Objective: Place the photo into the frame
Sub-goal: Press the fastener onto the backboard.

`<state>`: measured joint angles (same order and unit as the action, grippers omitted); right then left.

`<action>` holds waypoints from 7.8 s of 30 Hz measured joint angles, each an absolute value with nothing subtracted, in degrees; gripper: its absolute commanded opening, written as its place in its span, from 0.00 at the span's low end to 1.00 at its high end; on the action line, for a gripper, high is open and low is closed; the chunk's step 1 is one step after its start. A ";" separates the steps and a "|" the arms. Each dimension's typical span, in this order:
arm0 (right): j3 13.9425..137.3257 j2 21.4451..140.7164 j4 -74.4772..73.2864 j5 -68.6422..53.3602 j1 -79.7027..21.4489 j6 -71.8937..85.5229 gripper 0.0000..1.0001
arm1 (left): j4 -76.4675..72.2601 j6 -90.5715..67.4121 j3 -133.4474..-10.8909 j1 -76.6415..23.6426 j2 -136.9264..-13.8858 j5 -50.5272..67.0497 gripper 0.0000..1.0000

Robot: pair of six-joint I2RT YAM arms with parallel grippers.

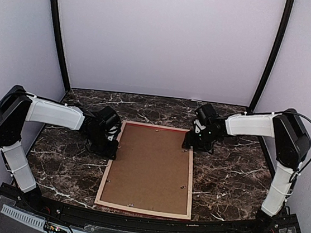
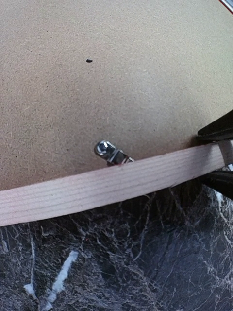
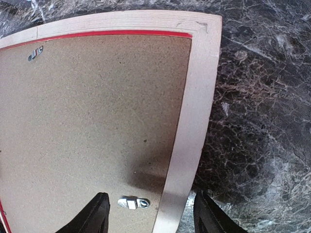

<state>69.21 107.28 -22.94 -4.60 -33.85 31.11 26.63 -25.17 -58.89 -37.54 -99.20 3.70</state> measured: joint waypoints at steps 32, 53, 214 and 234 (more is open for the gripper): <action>71.26 109.69 -27.70 -4.19 -33.87 22.74 0.51 | 26.61 -26.22 -58.89 -37.54 -99.18 3.57 0.17; 72.42 110.61 -29.47 -7.77 -32.69 16.19 0.34 | 26.55 -26.22 -58.87 -37.54 -99.11 3.55 0.17; 45.23 88.47 -25.17 -6.66 -50.83 24.05 0.42 | 18.72 -36.45 -52.31 -40.40 -95.00 -2.52 0.13; 45.19 88.88 -24.77 -8.47 -48.60 21.63 0.35 | 18.79 -36.82 -51.92 -40.42 -94.61 -2.66 0.13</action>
